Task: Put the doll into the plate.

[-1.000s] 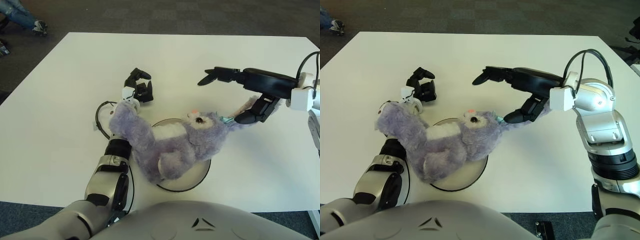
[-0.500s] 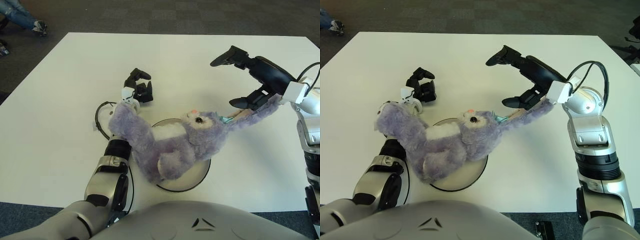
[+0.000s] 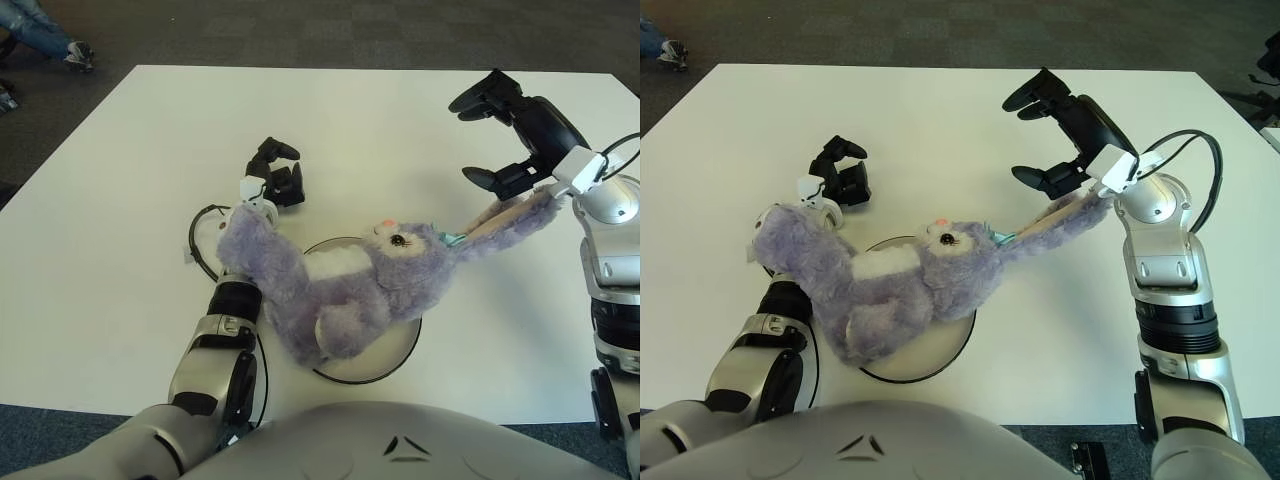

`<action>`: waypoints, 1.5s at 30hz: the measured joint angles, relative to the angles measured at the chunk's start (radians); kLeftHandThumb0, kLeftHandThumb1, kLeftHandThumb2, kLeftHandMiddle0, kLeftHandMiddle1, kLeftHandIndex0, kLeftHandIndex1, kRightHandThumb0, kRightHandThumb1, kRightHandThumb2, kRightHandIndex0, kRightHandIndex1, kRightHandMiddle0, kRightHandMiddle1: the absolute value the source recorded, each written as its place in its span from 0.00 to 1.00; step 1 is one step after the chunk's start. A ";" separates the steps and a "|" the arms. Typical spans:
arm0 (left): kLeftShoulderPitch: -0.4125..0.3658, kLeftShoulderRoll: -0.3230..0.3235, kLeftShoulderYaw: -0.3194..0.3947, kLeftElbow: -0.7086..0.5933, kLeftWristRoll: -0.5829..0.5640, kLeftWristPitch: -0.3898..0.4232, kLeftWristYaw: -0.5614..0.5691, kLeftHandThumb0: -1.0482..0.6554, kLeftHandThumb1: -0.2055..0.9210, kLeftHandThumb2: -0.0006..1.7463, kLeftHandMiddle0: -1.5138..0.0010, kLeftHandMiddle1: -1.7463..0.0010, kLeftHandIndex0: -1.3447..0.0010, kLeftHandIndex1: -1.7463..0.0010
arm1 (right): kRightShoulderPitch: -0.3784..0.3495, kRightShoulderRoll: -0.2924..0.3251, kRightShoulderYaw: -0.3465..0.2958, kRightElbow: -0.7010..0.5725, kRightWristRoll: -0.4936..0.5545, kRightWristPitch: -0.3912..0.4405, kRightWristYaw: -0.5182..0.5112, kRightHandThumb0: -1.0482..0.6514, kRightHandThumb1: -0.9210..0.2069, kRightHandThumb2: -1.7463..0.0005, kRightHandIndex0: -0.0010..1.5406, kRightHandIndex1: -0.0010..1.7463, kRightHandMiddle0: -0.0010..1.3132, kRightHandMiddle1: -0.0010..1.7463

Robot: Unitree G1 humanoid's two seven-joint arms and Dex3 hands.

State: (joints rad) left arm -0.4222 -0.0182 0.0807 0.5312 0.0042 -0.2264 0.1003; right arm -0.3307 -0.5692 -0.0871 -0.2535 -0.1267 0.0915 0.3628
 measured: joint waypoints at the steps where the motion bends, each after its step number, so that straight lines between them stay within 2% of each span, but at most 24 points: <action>1: 0.000 0.000 0.001 -0.001 0.000 0.000 0.000 0.34 0.48 0.74 0.26 0.00 0.56 0.00 | 0.000 0.003 0.000 0.001 -0.001 0.002 -0.005 0.40 0.27 0.53 0.24 0.77 0.33 0.91; 7: 0.001 -0.001 0.003 -0.002 0.000 0.000 0.000 0.34 0.49 0.73 0.25 0.00 0.57 0.00 | -0.007 0.027 -0.013 0.021 0.025 -0.001 -0.017 0.38 0.32 0.47 0.26 0.82 0.36 0.95; 8: 0.001 -0.001 0.003 -0.003 0.000 0.000 0.000 0.34 0.49 0.73 0.25 0.00 0.57 0.00 | -0.008 0.031 -0.019 0.031 0.033 -0.002 -0.018 0.46 0.34 0.45 0.27 0.83 0.36 0.95; 10: 0.002 -0.001 0.003 -0.003 0.000 0.000 0.000 0.34 0.50 0.73 0.25 0.00 0.57 0.00 | -0.012 0.034 -0.031 0.060 0.049 -0.022 -0.018 0.54 0.36 0.43 0.28 0.85 0.37 0.96; 14: 0.003 0.000 0.003 -0.004 0.000 0.000 0.000 0.34 0.50 0.73 0.25 0.00 0.57 0.00 | -0.026 0.035 -0.066 0.178 0.090 -0.097 -0.017 0.60 0.40 0.40 0.29 0.87 0.38 0.98; 17: 0.004 0.001 0.005 -0.004 0.001 0.000 0.000 0.35 0.50 0.72 0.25 0.00 0.58 0.00 | -0.051 0.035 -0.091 0.285 0.135 -0.127 -0.004 0.61 0.44 0.37 0.31 0.88 0.40 0.97; 20: 0.005 0.001 0.005 -0.006 0.001 0.000 0.000 0.35 0.51 0.72 0.25 0.00 0.58 0.00 | -0.070 0.035 -0.121 0.370 0.175 -0.124 0.002 0.61 0.46 0.35 0.32 0.89 0.41 0.97; 27: 0.005 0.002 0.006 -0.008 0.004 -0.001 0.002 0.35 0.52 0.71 0.25 0.00 0.59 0.00 | -0.083 0.042 -0.137 0.399 0.215 -0.114 0.000 0.61 0.50 0.31 0.34 0.90 0.42 0.97; 35: 0.006 0.001 0.004 -0.008 0.007 -0.001 0.004 0.35 0.53 0.70 0.25 0.00 0.59 0.00 | -0.126 0.047 -0.169 0.456 0.257 -0.012 -0.028 0.61 0.54 0.28 0.36 0.91 0.42 0.98; 41: 0.007 0.001 0.004 -0.008 0.008 -0.001 0.005 0.35 0.54 0.70 0.25 0.00 0.60 0.00 | -0.218 0.041 -0.202 0.678 0.262 -0.029 -0.050 0.61 0.56 0.26 0.39 0.91 0.40 0.99; 45: 0.007 0.001 0.004 -0.008 0.008 -0.003 0.005 0.35 0.54 0.70 0.26 0.00 0.60 0.00 | -0.250 0.038 -0.224 0.793 0.267 -0.056 -0.062 0.61 0.57 0.25 0.40 0.91 0.39 1.00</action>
State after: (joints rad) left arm -0.4154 -0.0167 0.0848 0.5229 0.0125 -0.2293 0.1053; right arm -0.5807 -0.5314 -0.3108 0.5394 0.1400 0.0358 0.3012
